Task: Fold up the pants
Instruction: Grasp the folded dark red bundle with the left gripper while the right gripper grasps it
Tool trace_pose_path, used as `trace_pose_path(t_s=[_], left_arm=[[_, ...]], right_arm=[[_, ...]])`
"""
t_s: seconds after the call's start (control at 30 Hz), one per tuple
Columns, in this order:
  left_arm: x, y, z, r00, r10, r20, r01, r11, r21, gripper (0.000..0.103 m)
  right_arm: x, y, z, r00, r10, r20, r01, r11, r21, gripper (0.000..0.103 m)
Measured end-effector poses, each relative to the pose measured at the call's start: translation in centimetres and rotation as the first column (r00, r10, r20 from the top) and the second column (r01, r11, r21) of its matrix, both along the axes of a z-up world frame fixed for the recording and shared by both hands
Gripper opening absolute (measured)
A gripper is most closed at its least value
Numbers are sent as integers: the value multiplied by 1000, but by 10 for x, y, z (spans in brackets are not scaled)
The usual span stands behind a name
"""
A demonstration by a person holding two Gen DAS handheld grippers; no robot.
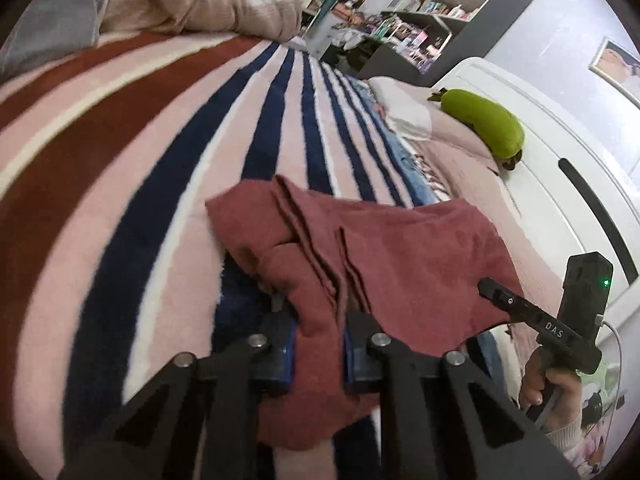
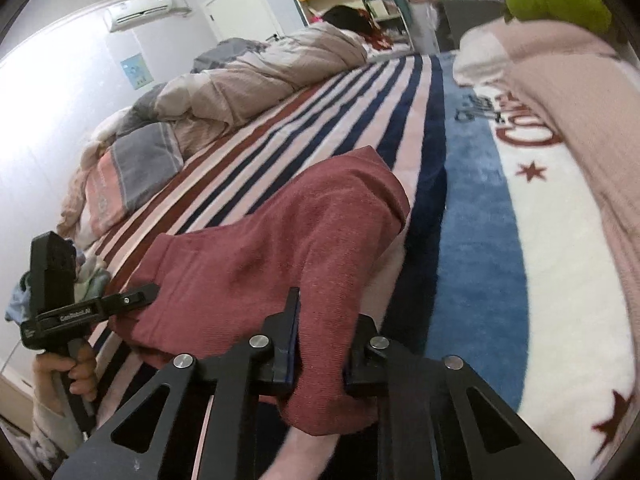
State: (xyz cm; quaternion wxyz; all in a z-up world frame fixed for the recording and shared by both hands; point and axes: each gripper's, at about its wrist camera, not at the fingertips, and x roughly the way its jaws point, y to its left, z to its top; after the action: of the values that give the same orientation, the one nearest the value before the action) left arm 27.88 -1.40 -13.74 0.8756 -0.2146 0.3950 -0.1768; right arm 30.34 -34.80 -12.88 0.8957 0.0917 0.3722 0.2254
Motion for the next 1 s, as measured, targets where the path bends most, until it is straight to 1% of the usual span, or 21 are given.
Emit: trace_pose_path(t_s=[0.13, 0.23, 0.33, 0.43, 0.57, 0.63, 0.67, 0.7, 0.73, 0.77, 0.8, 0.83, 0.87, 0.9, 0.93, 0.97, 1.0], left_arm=[[-31, 8, 23, 999, -11, 36, 10, 1000, 3, 14], [-66, 16, 40, 998, -36, 55, 35, 999, 20, 14], [-92, 19, 45, 997, -56, 53, 54, 998, 36, 14], [-114, 20, 41, 996, -75, 39, 73, 996, 45, 14], [-127, 19, 25, 997, -80, 3, 80, 996, 44, 14], [-128, 19, 16, 997, -76, -25, 77, 996, 43, 15], [-128, 19, 11, 996, -75, -38, 76, 996, 45, 16], [-129, 20, 8, 997, -71, -42, 73, 996, 47, 19], [-129, 20, 6, 996, -70, -47, 73, 996, 51, 24], [-129, 21, 3, 997, -63, -54, 66, 996, 61, 26], [-129, 21, 2, 997, -55, -60, 59, 996, 68, 33], [-129, 22, 1, 997, -48, -66, 53, 996, 73, 43], [-129, 23, 1, 997, -41, -72, 46, 996, 79, 47], [-128, 25, 3, 997, -37, -74, 42, 996, 78, 53], [-129, 27, 6, 997, -36, -69, 41, 997, 69, 56], [-130, 29, 11, 998, -42, -55, 45, 998, 52, 58], [-131, 29, 15, 998, -48, -43, 50, 998, 45, 64]], right_arm=[[-39, -1, 21, 1000, 16, 5, -16, 999, 40, 10], [-76, 0, 27, 999, 33, -9, -33, 998, 60, 10], [-114, 2, 26, 999, 34, -17, -32, 996, 84, 10], [-150, 3, 18, 1000, 5, -29, -1, 994, 112, 10], [-173, -2, -1, 997, -37, -68, 47, 987, 155, 11], [-177, -4, -9, 995, -50, -83, 62, 987, 150, 13], [-178, -5, -11, 994, -58, -88, 71, 986, 149, 18], [-179, -5, -12, 993, -68, -94, 82, 986, 145, 22], [-179, -6, -13, 992, -77, -99, 90, 987, 136, 23], [-179, -6, -13, 992, -79, -101, 92, 988, 127, 28], [-178, -6, -12, 992, -80, -102, 92, 989, 118, 33], [-178, -6, -10, 992, -77, -98, 88, 990, 106, 35], [-179, -7, -8, 993, -76, -94, 85, 991, 100, 40], [-179, -9, -4, 994, -74, -87, 82, 992, 96, 44], [-180, -11, -2, 994, -73, -80, 81, 992, 96, 46], [-179, -12, 2, 995, -75, -73, 82, 992, 100, 52], [-179, -14, 5, 995, -76, -64, 83, 991, 103, 58]])
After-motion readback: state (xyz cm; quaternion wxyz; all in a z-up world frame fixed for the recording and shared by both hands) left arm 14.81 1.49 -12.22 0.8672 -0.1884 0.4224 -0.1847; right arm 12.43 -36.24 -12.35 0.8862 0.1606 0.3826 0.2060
